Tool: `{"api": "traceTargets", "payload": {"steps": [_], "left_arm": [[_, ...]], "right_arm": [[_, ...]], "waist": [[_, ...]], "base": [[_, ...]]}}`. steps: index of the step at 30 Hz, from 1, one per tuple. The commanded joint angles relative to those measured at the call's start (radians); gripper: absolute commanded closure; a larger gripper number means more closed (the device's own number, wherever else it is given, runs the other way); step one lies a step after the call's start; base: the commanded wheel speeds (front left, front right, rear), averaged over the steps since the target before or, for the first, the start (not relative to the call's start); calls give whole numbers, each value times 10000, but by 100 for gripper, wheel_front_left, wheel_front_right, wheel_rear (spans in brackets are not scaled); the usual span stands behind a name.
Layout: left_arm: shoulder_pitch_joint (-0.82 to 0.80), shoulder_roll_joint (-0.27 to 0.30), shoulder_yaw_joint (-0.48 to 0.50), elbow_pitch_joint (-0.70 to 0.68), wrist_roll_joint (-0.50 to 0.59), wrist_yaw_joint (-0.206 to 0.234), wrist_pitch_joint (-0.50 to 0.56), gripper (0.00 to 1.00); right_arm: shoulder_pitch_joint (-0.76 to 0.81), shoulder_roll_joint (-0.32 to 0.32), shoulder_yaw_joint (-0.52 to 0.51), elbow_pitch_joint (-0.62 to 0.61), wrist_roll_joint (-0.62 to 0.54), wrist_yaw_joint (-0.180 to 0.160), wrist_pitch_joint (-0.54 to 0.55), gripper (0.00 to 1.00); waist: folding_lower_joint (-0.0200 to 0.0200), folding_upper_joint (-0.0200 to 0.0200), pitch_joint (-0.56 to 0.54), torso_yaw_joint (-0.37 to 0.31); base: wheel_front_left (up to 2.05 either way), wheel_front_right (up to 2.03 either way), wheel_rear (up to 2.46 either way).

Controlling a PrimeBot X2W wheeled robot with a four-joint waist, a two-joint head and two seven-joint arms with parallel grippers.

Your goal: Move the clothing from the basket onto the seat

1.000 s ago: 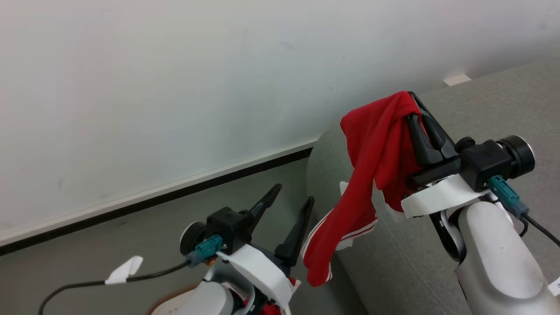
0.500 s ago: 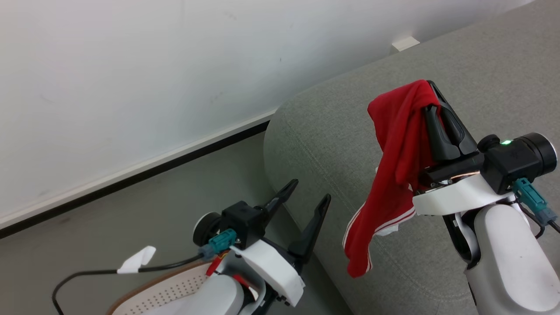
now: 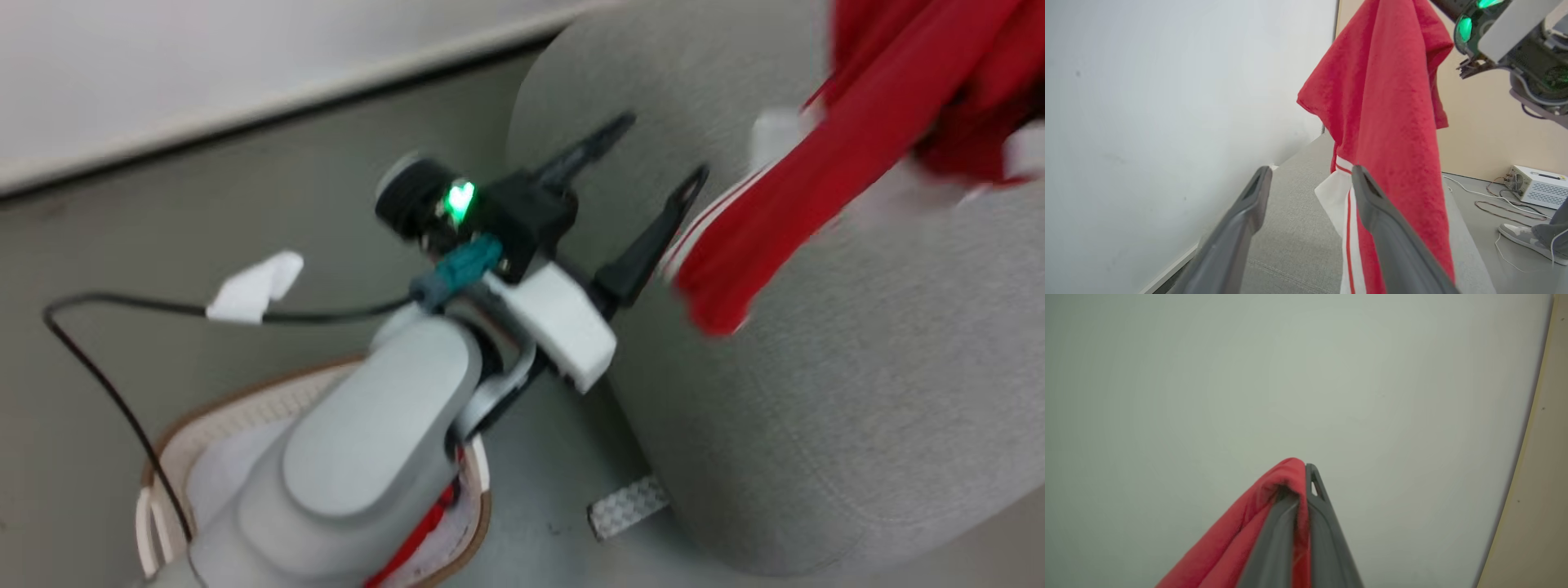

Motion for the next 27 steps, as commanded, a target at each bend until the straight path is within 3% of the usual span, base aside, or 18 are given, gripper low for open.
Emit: {"api": "traceTargets", "payload": {"steps": [1,6,11,16,21,23,24,27], "left_arm": [[-402,16,18,64,116,-70,28,0],[-1901,-184,-77,387,411,-307,-171,0],[-2608,-394,-175,743,388,-400,-551,0],[-2760,-535,-368,1085,234,-460,-940,0],[-2415,-563,-411,1479,86,-364,-1216,0],[-2227,-501,-412,1674,35,-312,-1341,0],[-2138,-461,-401,1764,22,-297,-1400,0],[-1867,-365,-342,1958,-95,-229,-1553,0]], "right_arm": [[-483,-188,-223,-70,122,-20,129,100],[-2168,-1313,-1470,182,318,-20,791,100],[-3189,-2435,-2637,1150,129,-20,1349,100],[-2884,-2866,-3543,2781,-270,-20,1737,100],[-1805,-2598,-4176,4486,-907,-20,1630,100],[-1318,-2356,-4355,5032,-1089,-20,1574,51],[-1110,-2254,-4417,5201,-1180,-20,1502,0],[-615,-1985,-4312,5331,-1272,-20,1040,0]], "waist": [[-2,-1,2107,1046],[-2,-1,3523,1576],[-2,-1,4055,1918],[-2,-1,4080,2189],[-2,-1,3783,2340],[-2,-1,3556,2381],[-2,-1,3438,2389],[-2,-1,3065,2378]], "base": [[0,0,0],[0,0,0],[0,0,0],[0,0,0],[0,0,0],[0,0,0],[0,0,0],[0,0,0]]}}
